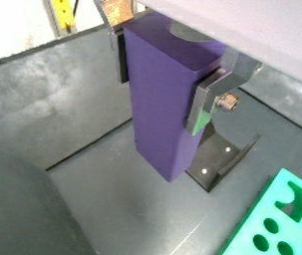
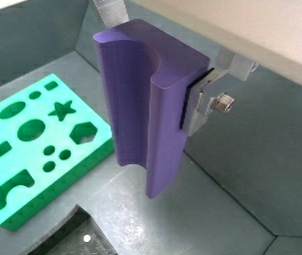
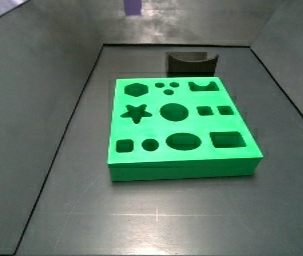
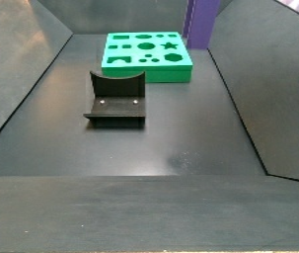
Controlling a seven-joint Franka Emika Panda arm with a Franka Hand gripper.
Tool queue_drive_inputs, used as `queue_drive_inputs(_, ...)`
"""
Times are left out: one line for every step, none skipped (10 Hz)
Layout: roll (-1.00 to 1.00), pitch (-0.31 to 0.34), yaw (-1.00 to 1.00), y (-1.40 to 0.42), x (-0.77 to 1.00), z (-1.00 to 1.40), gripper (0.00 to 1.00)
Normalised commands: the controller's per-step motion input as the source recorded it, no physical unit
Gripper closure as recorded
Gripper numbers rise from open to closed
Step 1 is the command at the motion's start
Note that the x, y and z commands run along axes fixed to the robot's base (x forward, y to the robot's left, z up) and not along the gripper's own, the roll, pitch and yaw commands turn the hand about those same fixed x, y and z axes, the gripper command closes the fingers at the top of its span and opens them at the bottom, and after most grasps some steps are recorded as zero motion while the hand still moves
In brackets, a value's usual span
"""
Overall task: Pick up the arch object. Move up. Place the arch object on the fixture. Regrasp the arch object. Rotate the arch object. Move to above the board. Insert the arch object.
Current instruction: Move to above the board.
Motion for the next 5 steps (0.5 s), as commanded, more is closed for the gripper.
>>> queue_drive_inputs(-0.16,0.053,-0.05,0.05,-0.01,0.93,1.0)
queue_drive_inputs(-0.16,0.055,-0.05,0.04,-0.01,0.83,1.0)
queue_drive_inputs(-0.16,0.052,-0.05,0.03,0.0,0.59,1.0)
queue_drive_inputs(-0.16,0.053,-0.05,0.03,0.0,0.44,1.0)
queue_drive_inputs(-0.16,0.053,-0.05,0.02,0.0,0.3,1.0)
